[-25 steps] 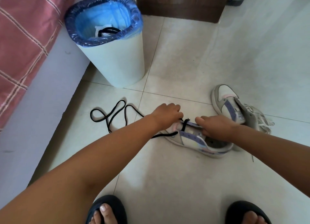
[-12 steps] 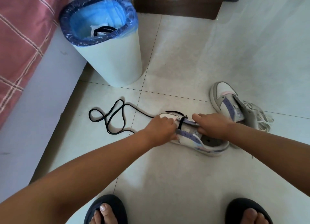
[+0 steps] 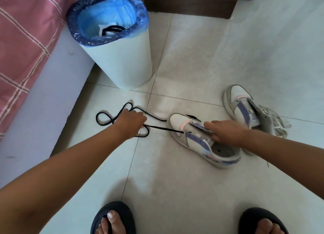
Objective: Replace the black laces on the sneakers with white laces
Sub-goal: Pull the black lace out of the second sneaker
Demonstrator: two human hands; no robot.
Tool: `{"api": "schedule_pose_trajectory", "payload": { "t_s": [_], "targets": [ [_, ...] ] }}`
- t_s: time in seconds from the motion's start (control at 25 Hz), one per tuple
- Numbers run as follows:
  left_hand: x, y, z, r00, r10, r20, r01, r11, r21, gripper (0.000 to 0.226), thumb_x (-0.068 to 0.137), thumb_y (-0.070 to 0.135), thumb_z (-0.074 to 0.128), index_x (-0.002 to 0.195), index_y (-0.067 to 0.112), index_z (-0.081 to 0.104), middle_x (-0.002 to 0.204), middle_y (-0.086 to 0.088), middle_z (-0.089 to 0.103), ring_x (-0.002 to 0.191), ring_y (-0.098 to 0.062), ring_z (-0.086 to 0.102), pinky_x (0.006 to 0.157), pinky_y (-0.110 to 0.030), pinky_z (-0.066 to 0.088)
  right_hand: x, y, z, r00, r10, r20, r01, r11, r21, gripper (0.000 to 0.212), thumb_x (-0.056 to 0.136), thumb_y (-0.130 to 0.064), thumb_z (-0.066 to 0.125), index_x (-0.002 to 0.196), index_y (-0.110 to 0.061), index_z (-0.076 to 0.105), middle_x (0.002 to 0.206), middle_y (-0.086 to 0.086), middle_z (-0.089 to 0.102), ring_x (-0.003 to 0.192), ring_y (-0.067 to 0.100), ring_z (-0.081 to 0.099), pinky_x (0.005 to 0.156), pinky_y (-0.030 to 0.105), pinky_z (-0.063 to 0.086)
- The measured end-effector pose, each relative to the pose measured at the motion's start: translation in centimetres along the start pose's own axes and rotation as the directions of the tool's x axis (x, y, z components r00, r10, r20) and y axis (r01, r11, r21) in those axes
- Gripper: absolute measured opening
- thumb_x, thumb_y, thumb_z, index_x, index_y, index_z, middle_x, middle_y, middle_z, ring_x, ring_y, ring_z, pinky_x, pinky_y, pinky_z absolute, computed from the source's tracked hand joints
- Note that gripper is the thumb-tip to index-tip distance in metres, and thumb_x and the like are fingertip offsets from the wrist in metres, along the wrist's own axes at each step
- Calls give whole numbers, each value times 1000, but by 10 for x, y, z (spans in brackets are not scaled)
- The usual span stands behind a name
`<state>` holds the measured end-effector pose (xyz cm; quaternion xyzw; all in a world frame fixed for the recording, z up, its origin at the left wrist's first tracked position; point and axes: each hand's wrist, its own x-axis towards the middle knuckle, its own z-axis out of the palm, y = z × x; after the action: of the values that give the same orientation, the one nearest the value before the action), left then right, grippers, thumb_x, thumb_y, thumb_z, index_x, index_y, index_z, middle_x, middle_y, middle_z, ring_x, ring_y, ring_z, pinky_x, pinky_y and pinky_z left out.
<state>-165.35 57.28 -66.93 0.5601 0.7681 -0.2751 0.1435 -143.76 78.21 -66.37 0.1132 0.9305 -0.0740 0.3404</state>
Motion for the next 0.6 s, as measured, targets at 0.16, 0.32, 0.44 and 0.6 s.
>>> {"api": "schedule_pose_trajectory", "payload": {
  "t_s": [0.16, 0.32, 0.44, 0.6],
  "targets": [
    [8, -14, 2, 980, -188, 58, 191, 980, -54, 16, 94, 12, 45, 108, 15, 52, 109, 1, 56, 100, -21, 55, 72, -29, 30, 6, -7, -2, 1000, -8, 5, 8, 995, 104, 27, 95, -23, 42, 119, -13, 39, 111, 11, 55, 96, 29, 56, 65, 28, 30],
    [0, -27, 14, 919, -346, 190, 351, 936, 5, 27, 88, 8, 50, 114, 17, 53, 114, 1, 57, 110, -19, 53, 83, -30, 37, 0, -5, -2, 1000, -10, 0, 10, 989, 148, 23, 94, -23, 44, 115, -16, 39, 108, 11, 56, 97, 29, 56, 68, 30, 34],
    [-14, -56, 28, 892, -380, 243, 427, 886, -183, 19, 92, 17, 51, 109, 15, 58, 109, -2, 57, 107, -22, 56, 80, -31, 39, -22, 13, 14, 998, 55, 10, -56, 987, 148, 16, 94, -26, 43, 98, -21, 29, 103, 6, 57, 92, 23, 57, 70, 31, 36],
    [-5, -44, 36, 941, -317, 122, 289, 558, -778, 36, 87, 33, 64, 114, 14, 51, 111, -6, 46, 106, -26, 52, 82, -33, 40, -31, 11, 27, 997, 75, -22, -66, 958, 279, 24, 92, -23, 47, 82, -25, 25, 79, 0, 51, 82, 24, 58, 75, 34, 41]
  ]
}}
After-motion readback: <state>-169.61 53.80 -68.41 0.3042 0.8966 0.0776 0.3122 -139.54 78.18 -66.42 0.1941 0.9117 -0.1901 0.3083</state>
